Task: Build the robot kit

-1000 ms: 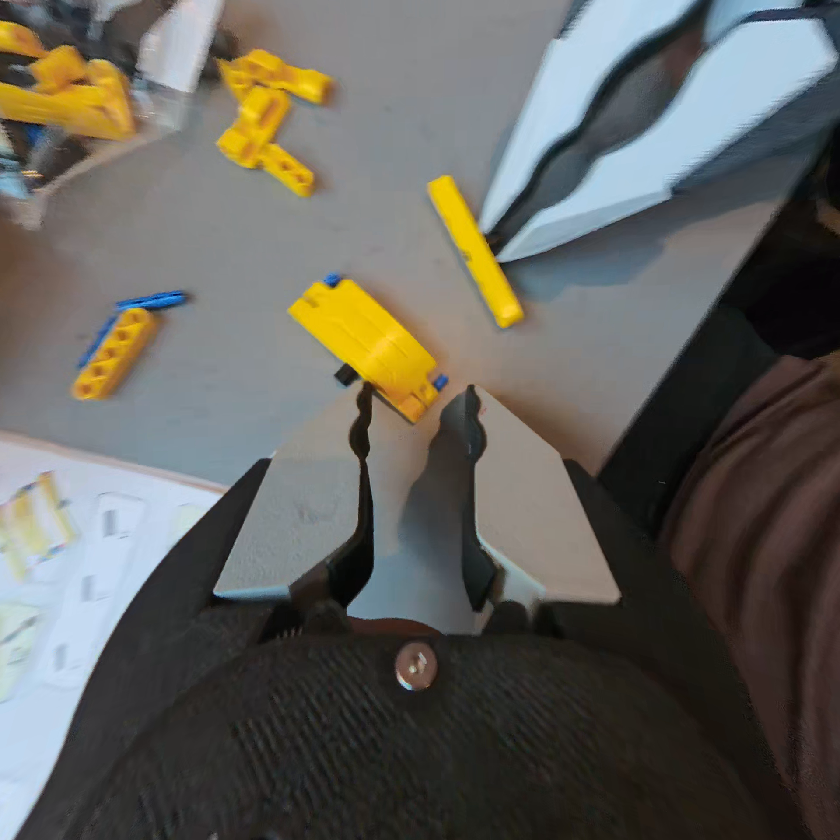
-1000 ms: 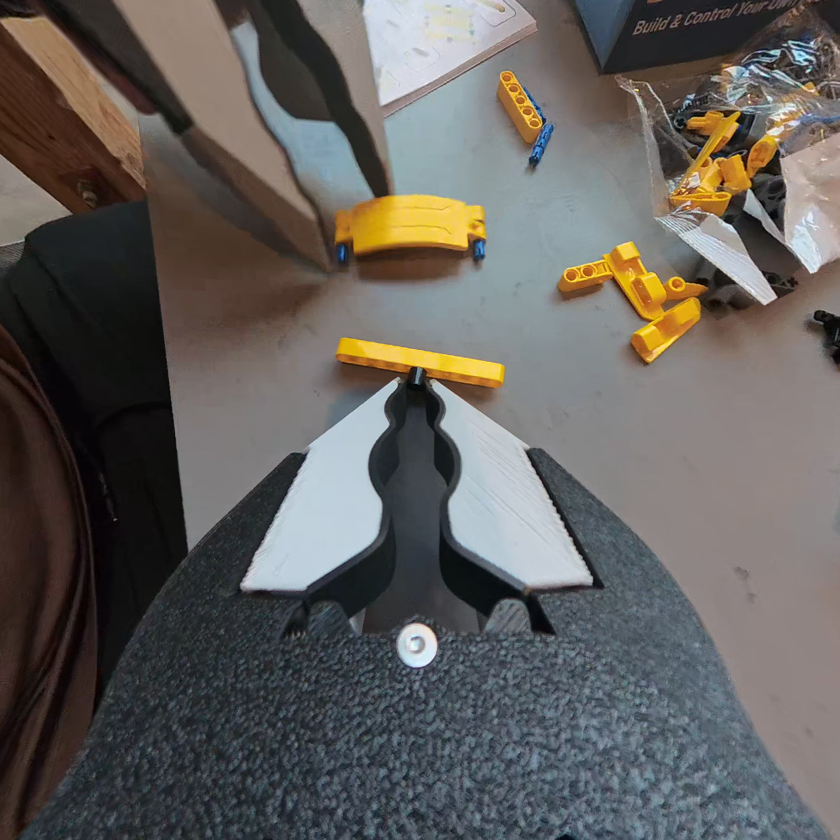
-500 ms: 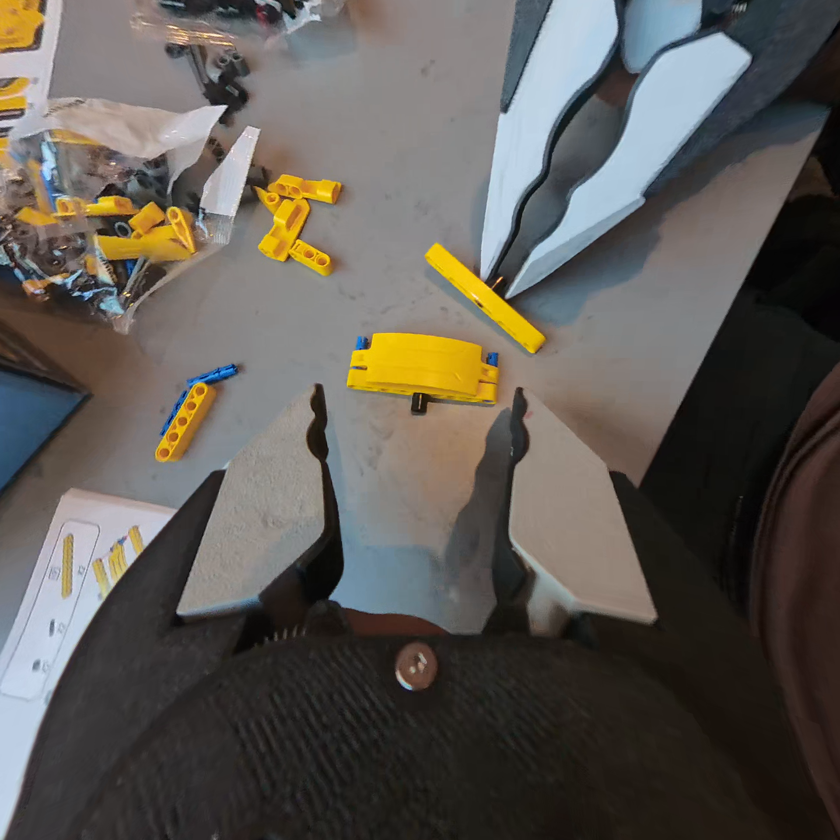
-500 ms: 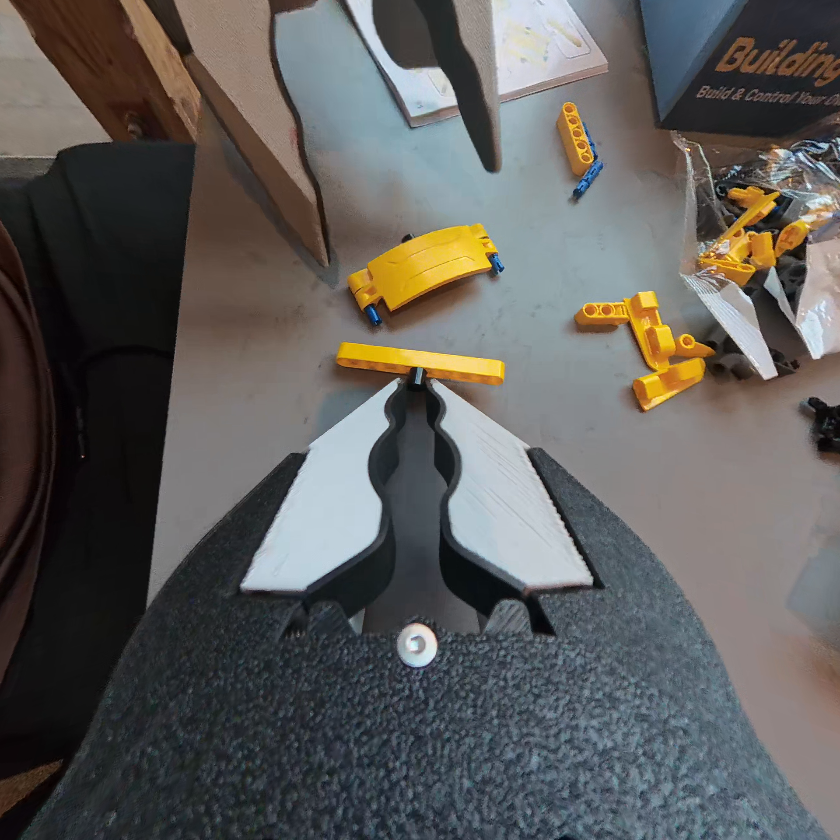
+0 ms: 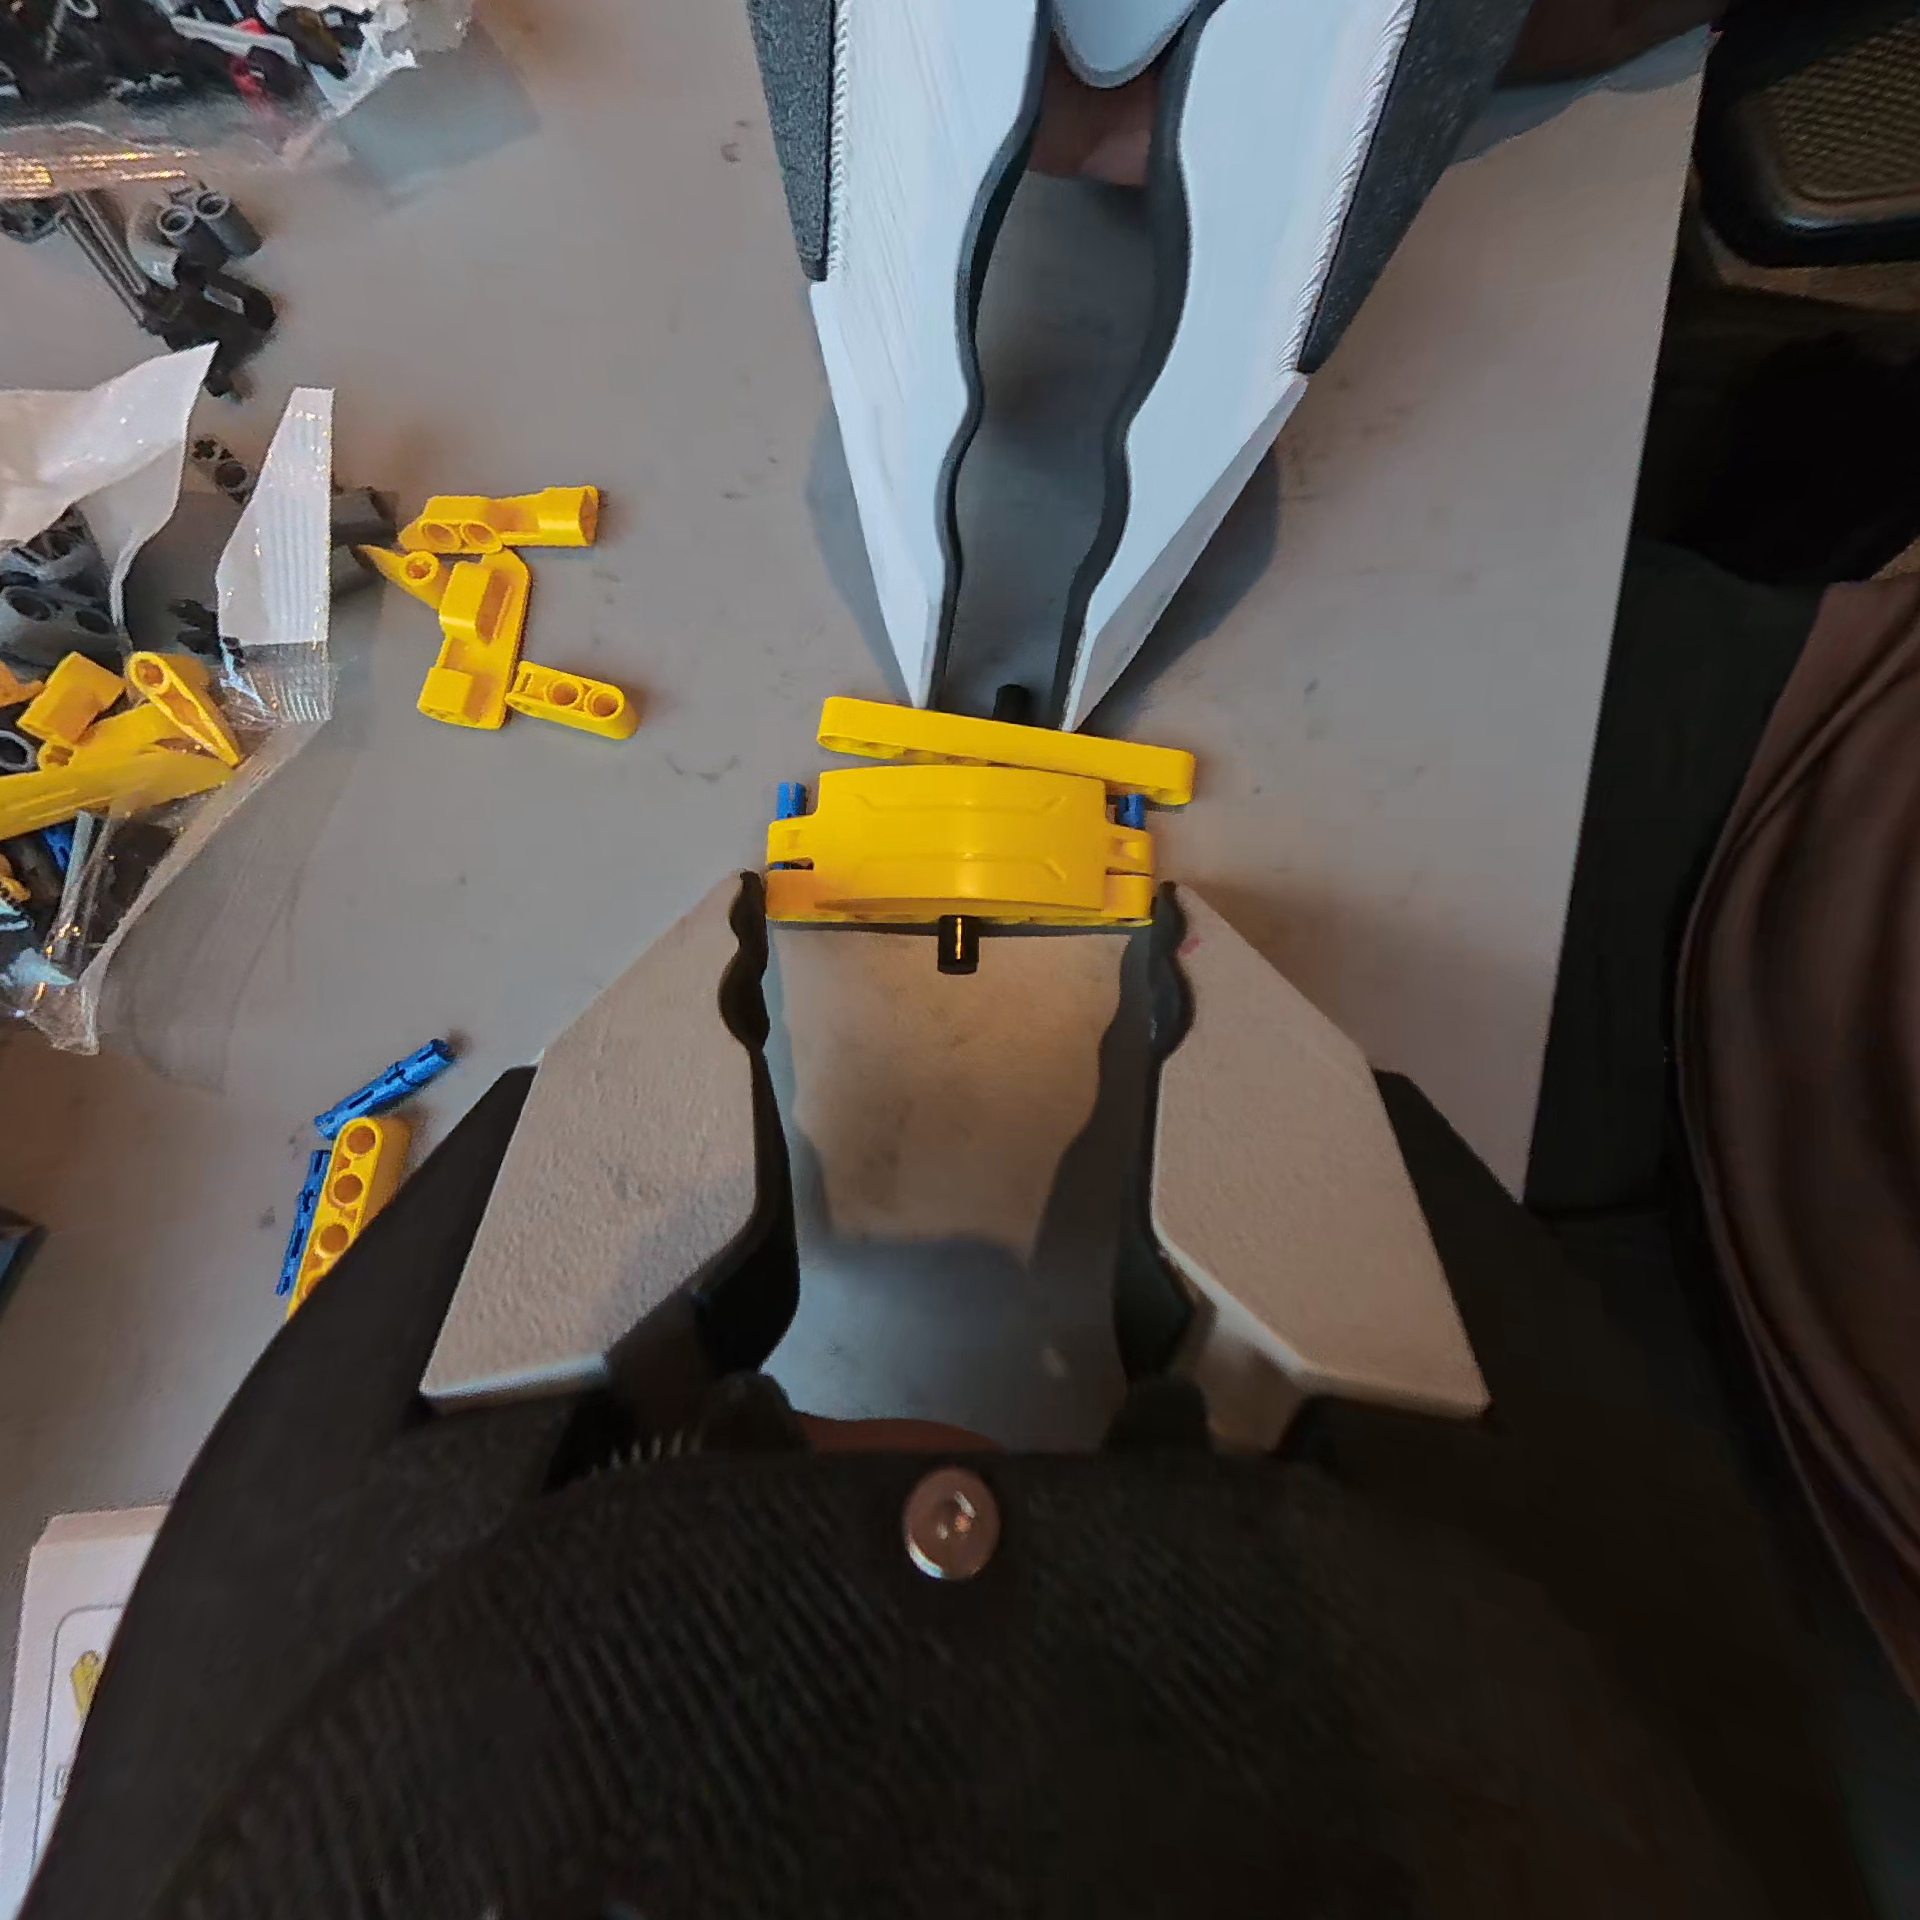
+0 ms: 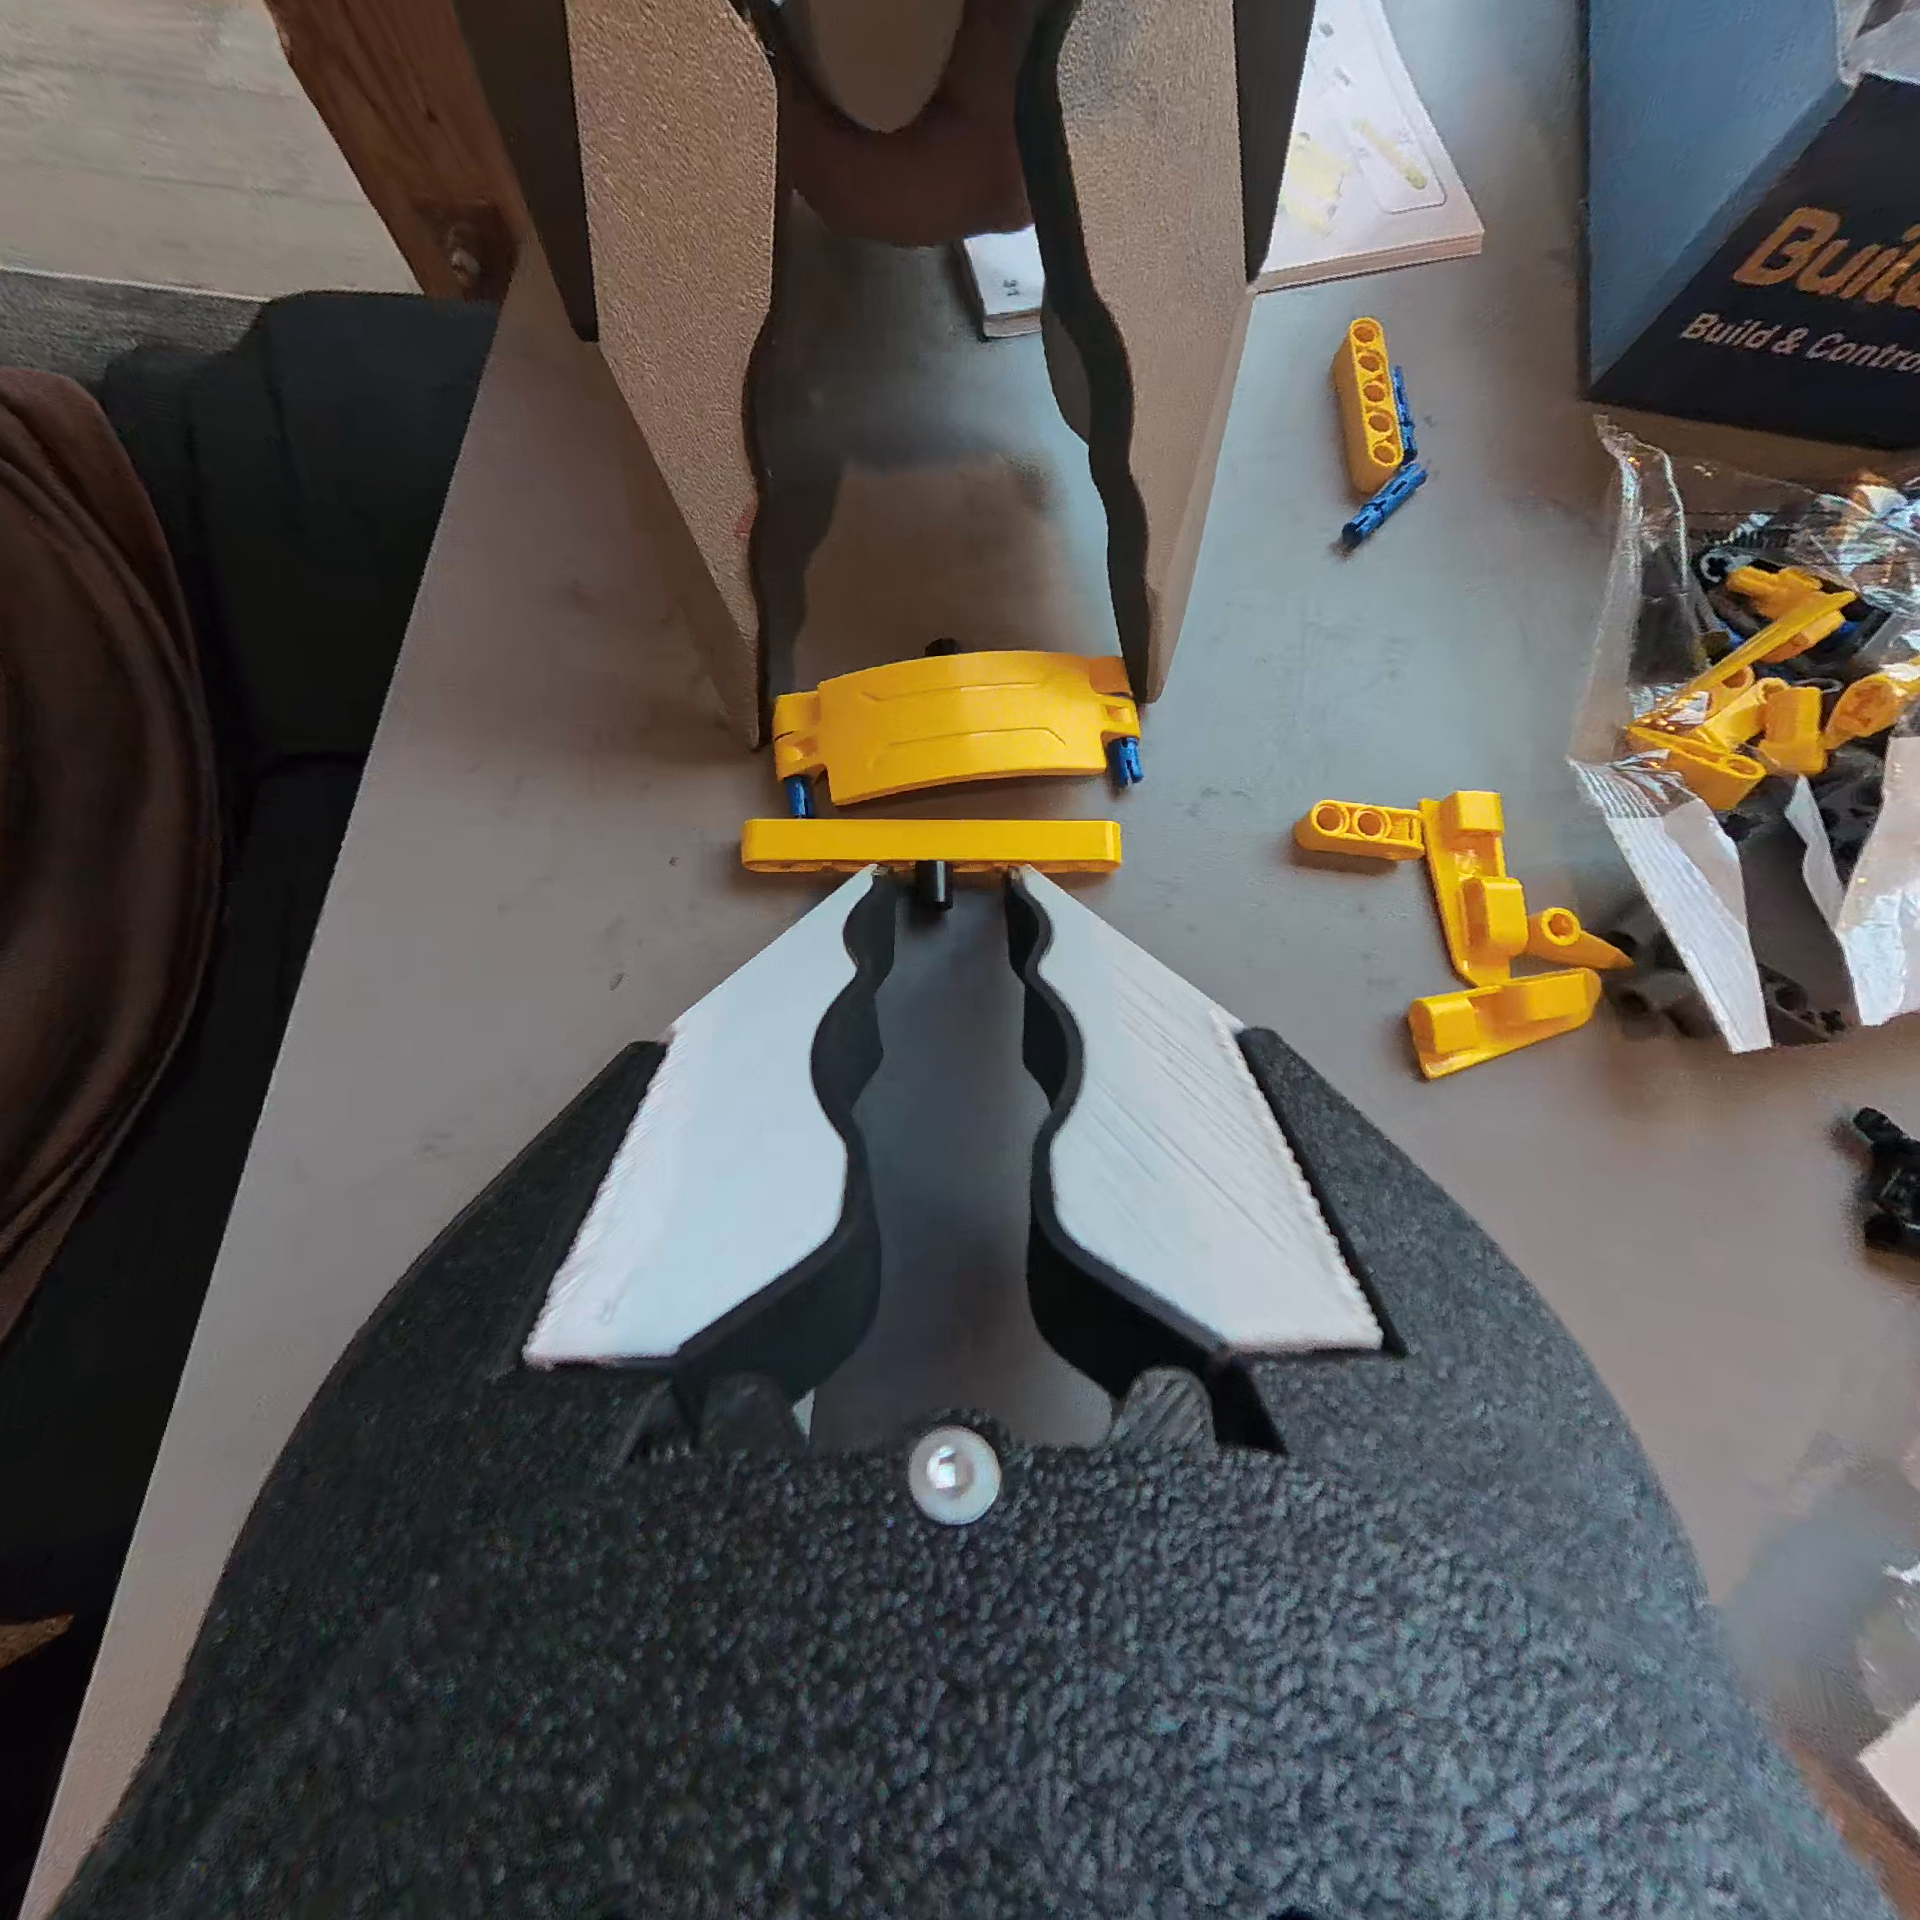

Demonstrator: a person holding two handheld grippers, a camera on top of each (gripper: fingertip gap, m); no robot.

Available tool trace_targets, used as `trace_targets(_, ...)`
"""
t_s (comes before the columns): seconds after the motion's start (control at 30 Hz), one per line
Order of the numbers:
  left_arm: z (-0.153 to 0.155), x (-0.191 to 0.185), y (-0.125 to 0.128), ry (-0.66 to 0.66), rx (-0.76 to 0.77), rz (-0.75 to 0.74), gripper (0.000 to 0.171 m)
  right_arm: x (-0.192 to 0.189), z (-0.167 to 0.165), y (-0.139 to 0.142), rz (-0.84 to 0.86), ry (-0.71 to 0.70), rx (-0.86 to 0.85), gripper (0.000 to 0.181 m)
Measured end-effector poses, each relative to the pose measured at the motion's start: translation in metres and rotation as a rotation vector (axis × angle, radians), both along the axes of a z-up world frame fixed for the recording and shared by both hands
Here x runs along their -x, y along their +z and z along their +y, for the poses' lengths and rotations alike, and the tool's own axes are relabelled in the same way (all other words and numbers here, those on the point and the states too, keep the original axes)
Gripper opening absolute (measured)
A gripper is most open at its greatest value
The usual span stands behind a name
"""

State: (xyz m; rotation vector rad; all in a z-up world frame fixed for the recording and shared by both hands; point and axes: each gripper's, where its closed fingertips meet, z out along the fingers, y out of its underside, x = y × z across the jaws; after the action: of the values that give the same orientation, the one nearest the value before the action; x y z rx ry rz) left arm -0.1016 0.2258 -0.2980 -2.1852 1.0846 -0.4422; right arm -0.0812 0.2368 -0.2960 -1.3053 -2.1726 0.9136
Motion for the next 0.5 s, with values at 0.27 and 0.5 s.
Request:
trace_targets(0.27, -0.0002, -0.0038, 0.0001, -0.090, -0.021, -0.039, 0.072, 0.0018, -0.0030, -0.0007, -0.044, 0.007, 0.088, 0.017)
trace_targets(0.5, -0.0025, -0.0032, 0.0003, -0.108, -0.027, -0.037, 0.072, 0.0024, -0.0030, -0.0009, -0.024, 0.014, 0.049, 0.007)
